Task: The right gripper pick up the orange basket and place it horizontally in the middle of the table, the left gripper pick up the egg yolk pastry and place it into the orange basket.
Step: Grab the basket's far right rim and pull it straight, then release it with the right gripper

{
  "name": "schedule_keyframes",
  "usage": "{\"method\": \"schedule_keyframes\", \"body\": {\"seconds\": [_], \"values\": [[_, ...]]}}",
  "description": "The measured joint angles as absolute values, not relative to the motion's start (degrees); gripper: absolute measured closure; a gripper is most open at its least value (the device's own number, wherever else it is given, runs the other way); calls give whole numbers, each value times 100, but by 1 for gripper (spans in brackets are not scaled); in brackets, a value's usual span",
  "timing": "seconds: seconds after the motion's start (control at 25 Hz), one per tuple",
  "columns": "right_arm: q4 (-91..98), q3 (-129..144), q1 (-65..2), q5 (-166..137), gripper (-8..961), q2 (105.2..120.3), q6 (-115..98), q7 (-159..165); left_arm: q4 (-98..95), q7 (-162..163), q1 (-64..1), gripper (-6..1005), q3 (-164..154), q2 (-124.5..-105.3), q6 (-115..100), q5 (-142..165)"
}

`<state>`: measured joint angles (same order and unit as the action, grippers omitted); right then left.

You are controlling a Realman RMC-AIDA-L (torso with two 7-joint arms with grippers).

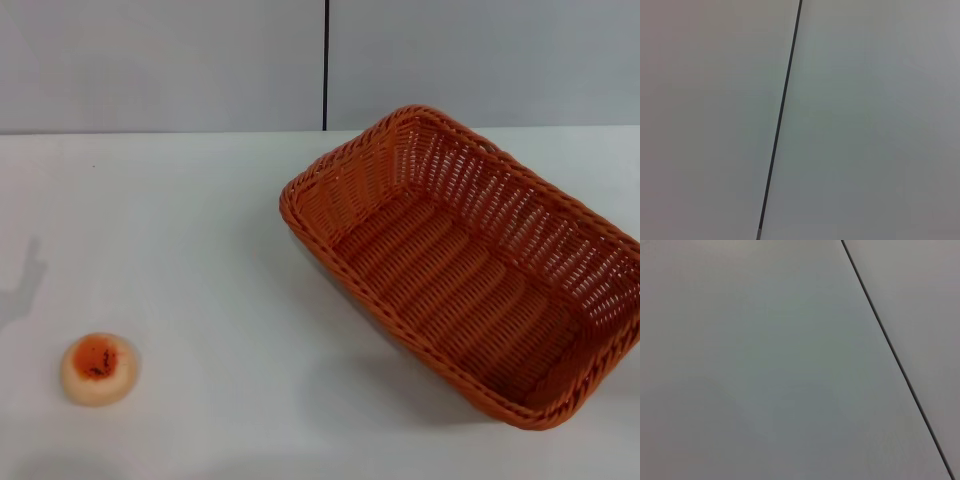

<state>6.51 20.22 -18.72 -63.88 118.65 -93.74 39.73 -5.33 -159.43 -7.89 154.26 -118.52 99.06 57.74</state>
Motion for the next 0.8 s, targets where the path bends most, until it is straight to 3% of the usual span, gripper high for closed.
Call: {"method": "schedule_keyframes", "body": {"seconds": [0.52,0.8], "values": [[809,2024,-1759,-6429,257,11859,-9302,4256,-523,-15943,-842,165,15416,-11843,9880,5774],[3362,2028,-1662,-8219,259,11863,-8603,8308,-515,-15943,-834,165,15450,-11834,9782,5748]]}}
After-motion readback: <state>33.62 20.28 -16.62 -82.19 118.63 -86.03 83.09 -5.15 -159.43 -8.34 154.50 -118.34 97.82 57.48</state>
